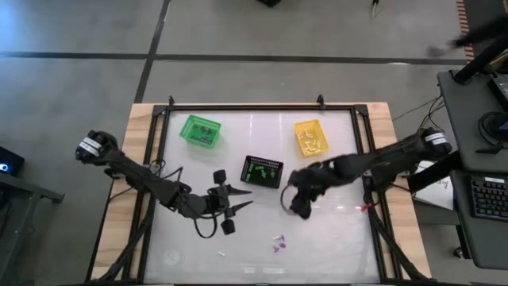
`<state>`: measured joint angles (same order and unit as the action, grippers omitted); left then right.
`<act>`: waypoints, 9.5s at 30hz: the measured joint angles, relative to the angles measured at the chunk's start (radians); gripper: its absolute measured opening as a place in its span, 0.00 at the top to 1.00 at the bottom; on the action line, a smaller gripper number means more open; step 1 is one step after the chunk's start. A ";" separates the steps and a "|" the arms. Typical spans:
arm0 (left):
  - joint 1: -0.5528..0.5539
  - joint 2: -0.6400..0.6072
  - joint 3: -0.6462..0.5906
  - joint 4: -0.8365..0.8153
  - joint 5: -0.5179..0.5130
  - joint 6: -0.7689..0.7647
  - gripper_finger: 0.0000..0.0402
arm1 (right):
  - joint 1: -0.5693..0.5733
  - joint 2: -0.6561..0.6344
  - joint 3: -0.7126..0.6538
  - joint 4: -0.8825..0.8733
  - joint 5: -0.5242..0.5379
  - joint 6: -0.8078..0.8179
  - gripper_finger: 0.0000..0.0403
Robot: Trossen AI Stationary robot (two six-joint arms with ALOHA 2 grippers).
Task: Sort Halloween decoration
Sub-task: Put the purple witch hat toy into the green bin, then put the white bone toy into the yellow bin
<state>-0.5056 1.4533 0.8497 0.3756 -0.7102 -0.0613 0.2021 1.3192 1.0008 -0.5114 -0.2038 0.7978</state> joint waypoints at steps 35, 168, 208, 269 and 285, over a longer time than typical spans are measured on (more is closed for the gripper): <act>-0.004 -0.235 -0.001 -0.324 -0.095 0.023 0.72 | 0.289 0.601 0.511 -0.346 0.171 0.324 0.69; -0.391 -0.364 -0.001 -0.439 -0.394 -0.058 0.72 | -0.332 0.635 0.990 -0.359 0.177 -0.746 0.76; -0.360 0.252 0.258 -0.834 0.200 -0.421 0.72 | 0.016 0.168 0.417 -0.493 0.180 -0.337 0.76; -0.301 0.302 0.212 -0.760 0.218 -0.410 1.00 | 0.139 0.167 0.350 -0.266 0.232 -0.527 0.76; -0.229 0.089 0.112 -0.038 -0.067 0.286 1.00 | 0.194 0.162 0.025 0.892 0.239 -0.910 0.76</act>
<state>-0.7349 1.5425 0.9621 0.3371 -0.7772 0.2247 0.3964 1.4815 1.0257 0.3804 0.0357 -0.1117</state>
